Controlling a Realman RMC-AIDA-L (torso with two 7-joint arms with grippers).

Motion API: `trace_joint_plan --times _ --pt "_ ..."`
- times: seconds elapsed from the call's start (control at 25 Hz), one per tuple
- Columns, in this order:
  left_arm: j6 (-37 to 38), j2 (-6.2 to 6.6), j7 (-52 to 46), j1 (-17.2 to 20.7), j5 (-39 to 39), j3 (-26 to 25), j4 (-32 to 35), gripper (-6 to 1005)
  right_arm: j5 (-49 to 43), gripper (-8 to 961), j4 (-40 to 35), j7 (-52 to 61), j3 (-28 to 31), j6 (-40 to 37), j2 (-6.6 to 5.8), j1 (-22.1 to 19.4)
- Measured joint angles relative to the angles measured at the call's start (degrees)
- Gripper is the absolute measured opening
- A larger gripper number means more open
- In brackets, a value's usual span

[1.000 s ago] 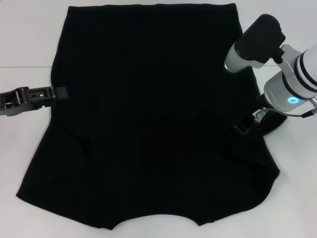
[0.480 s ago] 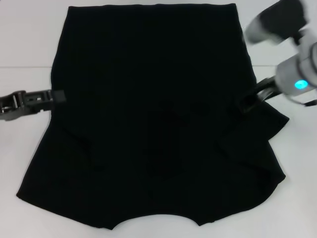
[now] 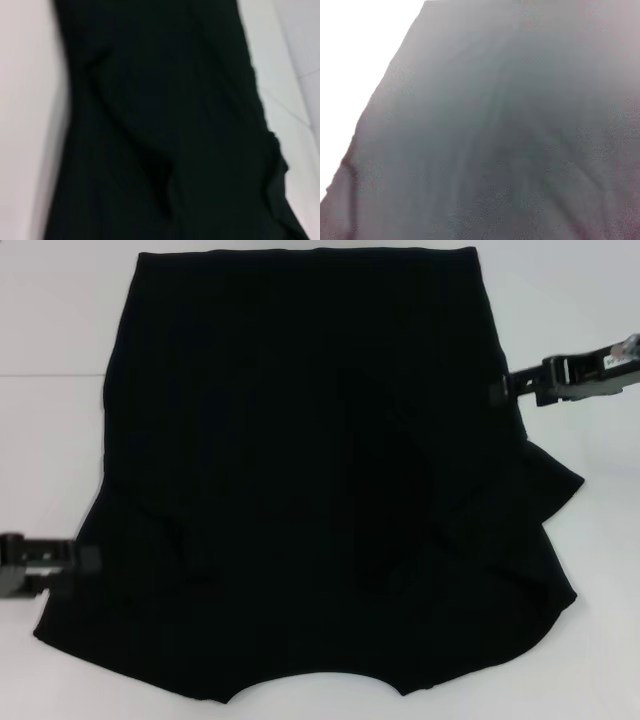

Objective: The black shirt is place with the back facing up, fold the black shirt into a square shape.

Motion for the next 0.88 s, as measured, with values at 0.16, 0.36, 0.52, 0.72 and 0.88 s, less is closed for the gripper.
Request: trace_joint_plan --times 0.16,0.36,0.52,0.72,0.88 --pt "-1.7 -0.88 -1.1 1.7 1.4 0.2 0.4 636 2.3 855 2.4 -0.4 1.7 -0.8 -0.90 -0.3" --pt "-5.9 -1.30 -1.4 2.6 3.5 0.2 0.1 629 2.4 856 4.2 -1.2 1.9 -0.4 -1.15 -0.8" --pt "-8.6 -1.48 -1.4 3.0 4.2 0.2 0.1 624 2.4 856 4.7 -1.4 1.9 -0.4 -1.21 -1.1" --pt "-10.8 -1.60 -1.5 3.1 6.4 0.2 0.0 617 2.5 856 4.7 -1.4 1.9 -0.4 -1.30 -1.4" --pt "-11.7 -1.68 -1.7 3.2 6.8 0.2 -0.6 612 2.5 855 4.7 -1.5 2.0 -0.5 -1.33 -1.5"
